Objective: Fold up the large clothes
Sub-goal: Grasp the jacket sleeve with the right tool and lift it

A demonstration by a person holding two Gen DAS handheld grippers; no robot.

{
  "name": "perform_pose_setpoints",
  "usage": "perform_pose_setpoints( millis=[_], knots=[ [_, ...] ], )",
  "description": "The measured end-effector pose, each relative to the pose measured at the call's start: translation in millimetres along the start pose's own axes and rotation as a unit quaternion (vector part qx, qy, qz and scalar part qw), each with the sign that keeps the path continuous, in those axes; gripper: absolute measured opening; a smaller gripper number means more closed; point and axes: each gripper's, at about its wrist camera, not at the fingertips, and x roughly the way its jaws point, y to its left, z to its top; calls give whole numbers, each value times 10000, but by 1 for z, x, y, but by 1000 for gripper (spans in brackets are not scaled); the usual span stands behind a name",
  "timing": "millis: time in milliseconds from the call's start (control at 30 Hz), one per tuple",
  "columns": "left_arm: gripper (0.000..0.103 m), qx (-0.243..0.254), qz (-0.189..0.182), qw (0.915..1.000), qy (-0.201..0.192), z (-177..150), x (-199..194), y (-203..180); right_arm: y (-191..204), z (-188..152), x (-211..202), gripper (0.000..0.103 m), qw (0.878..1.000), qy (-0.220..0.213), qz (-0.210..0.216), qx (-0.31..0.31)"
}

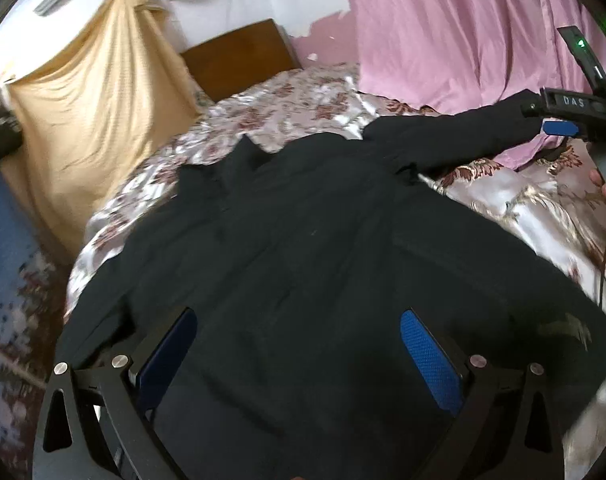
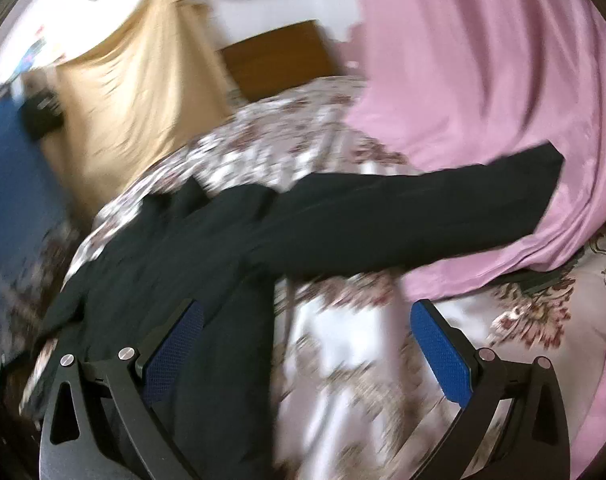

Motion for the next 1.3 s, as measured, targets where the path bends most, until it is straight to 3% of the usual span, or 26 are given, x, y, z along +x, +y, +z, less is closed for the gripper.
perform_pose_setpoints(
  millis=[67, 167, 400, 600, 733, 800, 867, 967, 1067, 1100, 1200, 1300],
  knots=[
    [103, 66, -62, 10000, 31, 22, 28, -12, -23, 11, 19, 102, 9987, -112, -190, 456],
    [103, 68, -175, 9998, 106, 49, 65, -25, -49, 26, 41, 102, 9940, -217, -50, 1074],
    [103, -105, -210, 9991, 357, 97, 144, -50, -109, 41, 89, 102, 9702, -371, 105, 2391],
    [103, -626, -46, 9974, 345, 121, 192, -48, -130, 37, 132, 102, 9630, -146, -19, 2692],
    [103, -1186, -80, 9912, 580, 127, 223, -37, -144, 35, 154, 100, 9555, -149, -145, 2943],
    [103, -1378, -127, 9878, 715, 126, 235, -34, -143, 33, 157, 79, 9545, -216, -343, 2954],
    [103, -1518, -212, 9847, 823, 123, 245, -33, -139, 29, 159, 67, 9539, -195, -601, 2935],
    [103, -1609, -336, 9803, 1099, 114, 264, -37, -140, 27, 166, 60, 9460, -235, -438, 3203],
    [103, -1693, -408, 9779, 1159, 108, 270, -38, -142, 29, 171, 26, 9435, -373, -392, 3268],
    [103, -1696, -419, 9779, 1149, 107, 270, -39, -142, 29, 174, 19, 9441, -394, -353, 3254],
    [103, -1670, -405, 9787, 1127, 104, 271, -41, -137, 35, 176, 9, 9497, -544, -234, 3076],
    [103, -1645, -370, 9797, 1086, 101, 271, -42, -122, 41, 164, 6, 9582, -746, -199, 2755]
  ],
)
